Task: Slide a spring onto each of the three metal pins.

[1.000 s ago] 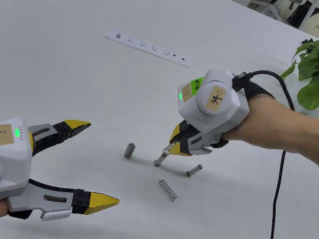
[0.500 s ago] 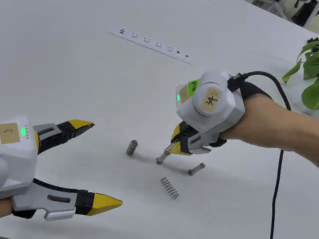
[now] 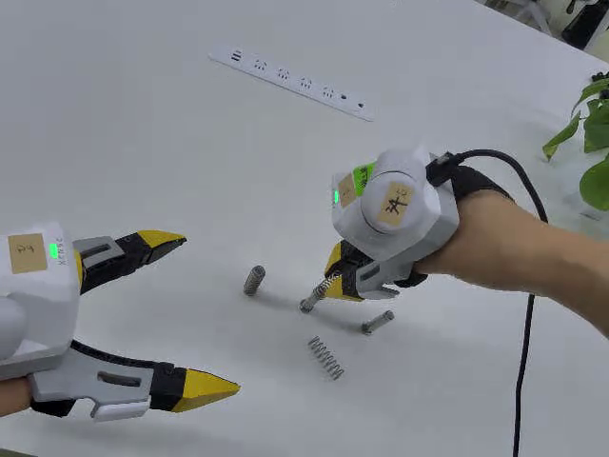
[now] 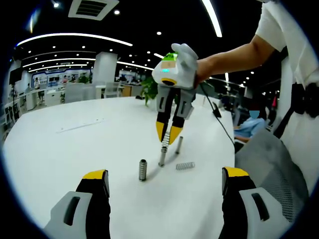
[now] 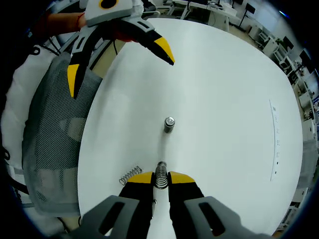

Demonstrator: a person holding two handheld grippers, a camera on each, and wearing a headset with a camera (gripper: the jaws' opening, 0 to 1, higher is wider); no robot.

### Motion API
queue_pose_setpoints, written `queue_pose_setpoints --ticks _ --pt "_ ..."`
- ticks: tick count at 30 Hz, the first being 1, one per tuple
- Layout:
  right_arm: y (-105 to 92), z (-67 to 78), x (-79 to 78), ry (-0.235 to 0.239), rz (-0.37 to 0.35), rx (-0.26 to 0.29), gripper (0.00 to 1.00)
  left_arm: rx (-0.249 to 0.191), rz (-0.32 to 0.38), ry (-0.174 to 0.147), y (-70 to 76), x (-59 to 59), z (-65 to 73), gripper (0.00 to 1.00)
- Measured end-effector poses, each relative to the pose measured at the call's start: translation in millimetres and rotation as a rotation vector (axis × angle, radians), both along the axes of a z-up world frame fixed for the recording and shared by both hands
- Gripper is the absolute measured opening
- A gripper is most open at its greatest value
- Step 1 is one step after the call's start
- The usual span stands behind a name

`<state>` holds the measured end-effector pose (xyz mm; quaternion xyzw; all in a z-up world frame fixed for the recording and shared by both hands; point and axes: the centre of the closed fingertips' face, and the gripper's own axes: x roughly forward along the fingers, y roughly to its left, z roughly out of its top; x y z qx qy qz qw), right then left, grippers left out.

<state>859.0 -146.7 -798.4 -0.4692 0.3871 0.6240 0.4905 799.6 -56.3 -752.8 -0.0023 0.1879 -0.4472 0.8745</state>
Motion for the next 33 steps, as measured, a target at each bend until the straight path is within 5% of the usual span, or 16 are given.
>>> queue_pose_setpoints --ticks 33 --pt "4.2 -38.3 -0.1 -0.014 -0.036 0.024 0.12 0.009 -0.005 0.01 -0.5 -1.4 -1.8 0.95"
